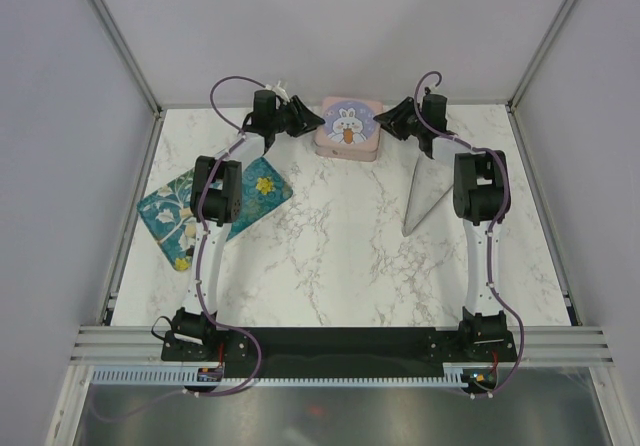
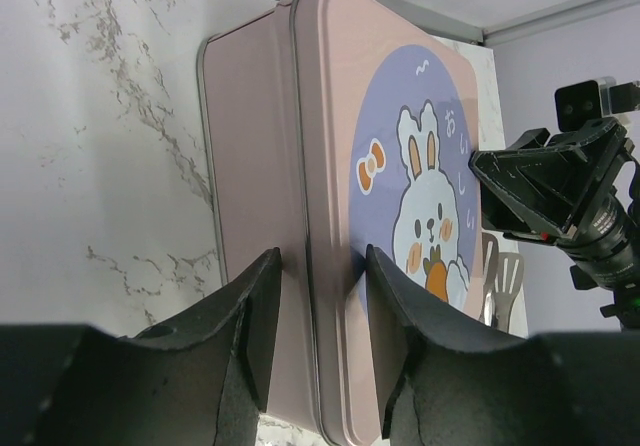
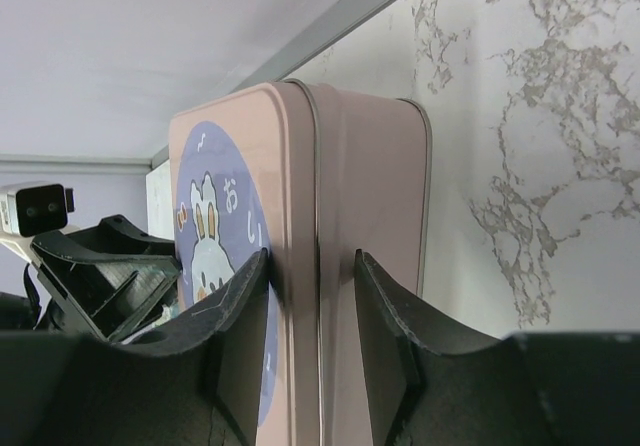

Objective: Pack the chocolate

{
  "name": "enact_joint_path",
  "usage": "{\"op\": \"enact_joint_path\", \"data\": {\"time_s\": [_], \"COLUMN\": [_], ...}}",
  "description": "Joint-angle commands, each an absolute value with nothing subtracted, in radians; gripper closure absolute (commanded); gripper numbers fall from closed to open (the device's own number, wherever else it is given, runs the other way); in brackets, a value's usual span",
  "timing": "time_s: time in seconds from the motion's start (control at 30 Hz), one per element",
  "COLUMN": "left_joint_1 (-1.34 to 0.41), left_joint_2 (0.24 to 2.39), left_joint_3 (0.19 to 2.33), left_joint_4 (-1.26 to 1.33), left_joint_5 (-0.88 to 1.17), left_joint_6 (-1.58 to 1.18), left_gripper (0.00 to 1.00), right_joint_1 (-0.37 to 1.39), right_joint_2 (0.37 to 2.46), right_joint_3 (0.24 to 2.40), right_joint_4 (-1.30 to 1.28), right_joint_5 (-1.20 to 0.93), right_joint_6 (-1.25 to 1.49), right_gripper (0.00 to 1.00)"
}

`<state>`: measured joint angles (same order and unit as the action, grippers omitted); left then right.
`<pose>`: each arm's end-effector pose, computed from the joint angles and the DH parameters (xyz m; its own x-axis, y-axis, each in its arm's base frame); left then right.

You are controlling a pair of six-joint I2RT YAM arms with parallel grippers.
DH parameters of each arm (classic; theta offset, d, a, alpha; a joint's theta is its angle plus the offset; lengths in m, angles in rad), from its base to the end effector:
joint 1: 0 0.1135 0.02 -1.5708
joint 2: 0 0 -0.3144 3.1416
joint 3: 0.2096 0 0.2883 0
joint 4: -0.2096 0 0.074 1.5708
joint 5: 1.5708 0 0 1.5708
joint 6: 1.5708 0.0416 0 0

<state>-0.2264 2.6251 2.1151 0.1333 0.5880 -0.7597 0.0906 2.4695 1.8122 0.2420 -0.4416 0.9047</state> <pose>0.6475 -0.1728 0.1435 -0.7347 -0.4188 -0.5337 0.2530 0.5608 -0.7884 0.6238 0.0745 0.1394 -0.6188 0.6575 -0.4298 0.0247 0.5632 0.8260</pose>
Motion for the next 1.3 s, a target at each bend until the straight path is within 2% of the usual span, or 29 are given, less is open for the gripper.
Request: {"op": "enact_joint_path", "data": {"time_s": [0.0, 0.27, 0.47, 0.6, 0.93, 1.03, 1.17, 1.27], "left_joint_1": [-0.242, -0.242, -0.245, -0.242, -0.241, -0.239, -0.227, -0.224], "left_joint_2": [2.660, 2.666, 2.617, 2.547, 2.453, 2.438, 2.433, 2.445], "left_joint_3": [2.149, 2.138, 2.065, 1.997, 1.919, 1.911, 1.925, 1.943], "left_joint_4": [0.146, 0.133, 0.132, 0.129, 0.074, 0.054, 0.035, 0.031], "left_joint_5": [0.624, 0.627, 0.647, 0.634, 0.632, 0.629, 0.629, 0.629], "left_joint_6": [-0.790, -0.796, -0.790, -0.746, -0.686, -0.672, -0.670, -0.670], "left_gripper": [0.55, 0.56, 0.57, 0.56, 0.56, 0.55, 0.53, 0.52], "right_joint_1": [0.150, 0.167, 0.178, 0.181, 0.229, 0.232, 0.219, 0.195], "right_joint_2": [2.565, 2.563, 2.531, 2.456, 2.318, 2.267, 2.234, 2.229], "right_joint_3": [1.787, 1.747, 1.688, 1.533, 1.310, 1.272, 1.357, 1.420], "right_joint_4": [0.106, 0.046, 0.081, 0.242, 0.396, 0.387, 0.247, 0.174], "right_joint_5": [-0.368, -0.279, -0.308, -0.340, -0.344, -0.336, -0.304, -0.305], "right_joint_6": [0.928, 0.998, 1.015, 1.077, 1.189, 1.158, 1.048, 0.968], "right_gripper": [0.86, 1.00, 1.00, 1.00, 1.00, 0.92, 0.66, 0.51]}}
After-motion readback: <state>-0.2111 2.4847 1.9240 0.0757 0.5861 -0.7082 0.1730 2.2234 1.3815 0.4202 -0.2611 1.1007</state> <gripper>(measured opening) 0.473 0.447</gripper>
